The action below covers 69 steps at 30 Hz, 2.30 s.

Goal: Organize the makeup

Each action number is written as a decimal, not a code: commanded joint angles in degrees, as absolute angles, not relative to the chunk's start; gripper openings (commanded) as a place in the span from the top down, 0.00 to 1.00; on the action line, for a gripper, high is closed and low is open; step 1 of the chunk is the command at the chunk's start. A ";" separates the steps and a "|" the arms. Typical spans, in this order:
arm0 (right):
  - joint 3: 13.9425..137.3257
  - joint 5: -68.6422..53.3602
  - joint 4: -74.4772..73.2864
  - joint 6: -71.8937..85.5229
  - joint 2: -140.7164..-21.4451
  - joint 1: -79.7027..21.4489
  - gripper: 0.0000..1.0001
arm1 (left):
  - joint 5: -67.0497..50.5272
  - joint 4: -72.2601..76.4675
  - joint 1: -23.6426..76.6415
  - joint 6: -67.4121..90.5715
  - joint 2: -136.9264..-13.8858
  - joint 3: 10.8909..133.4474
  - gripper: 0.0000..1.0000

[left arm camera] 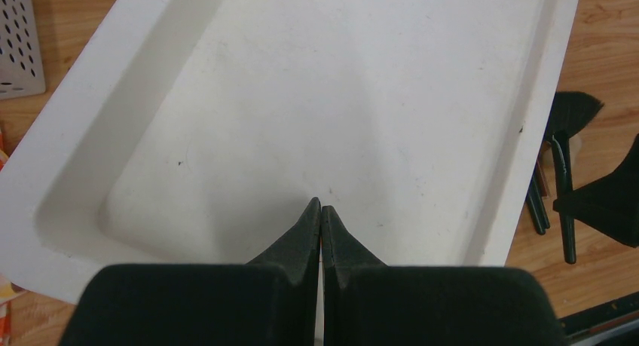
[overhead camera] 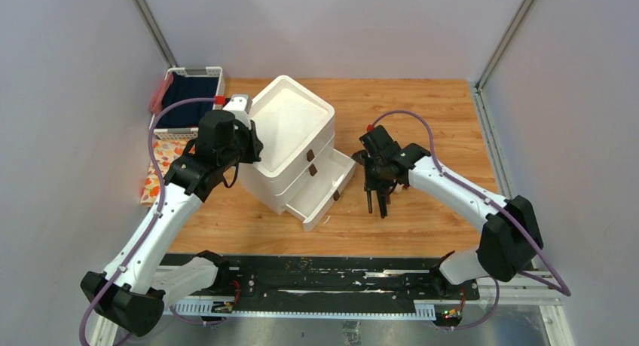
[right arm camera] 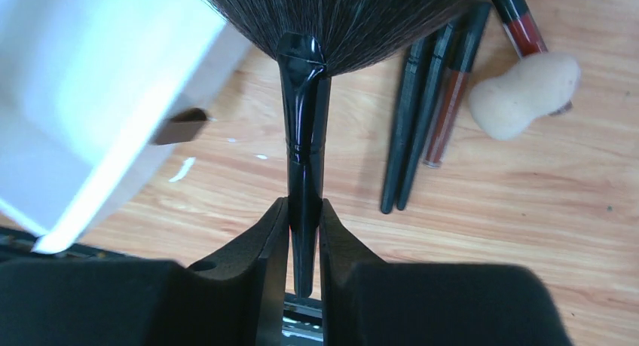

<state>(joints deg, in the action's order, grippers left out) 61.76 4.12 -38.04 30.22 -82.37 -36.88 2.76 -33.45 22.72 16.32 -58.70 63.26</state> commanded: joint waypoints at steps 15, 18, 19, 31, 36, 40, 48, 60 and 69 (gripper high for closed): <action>79.89 -15.15 -31.18 37.12 -97.22 -41.39 1.00 | 3.19 -33.64 23.18 15.17 -57.42 62.82 1.00; 82.47 -17.88 -30.25 37.85 -99.79 -41.53 1.00 | 3.25 -33.63 23.12 15.20 -57.44 62.62 1.00; 83.99 -19.03 -30.08 38.27 -100.58 -41.55 1.00 | 3.25 -33.58 23.13 15.20 -57.46 62.57 1.00; 89.41 -23.14 -29.70 40.86 -111.46 -44.51 1.00 | 2.99 -33.64 23.12 15.29 -56.81 62.40 1.00; 87.61 -20.82 -29.53 41.11 -111.84 -46.17 1.00 | 3.03 -33.60 23.13 15.37 -56.80 62.37 1.00; 87.38 -17.78 -29.86 40.28 -110.64 -46.23 0.97 | 2.64 -33.49 23.13 15.60 -57.11 62.48 1.00; 90.79 -11.19 -35.36 36.94 -108.27 -46.05 0.61 | 2.67 -33.58 23.17 15.64 -56.65 62.31 1.00; 85.87 13.90 -44.01 34.70 -92.72 -45.15 0.56 | 2.15 -33.38 23.19 16.00 -57.13 62.43 1.00; 75.22 16.46 -48.00 33.78 -94.38 -39.60 0.71 | 1.34 -32.75 23.14 16.30 -57.70 62.40 1.00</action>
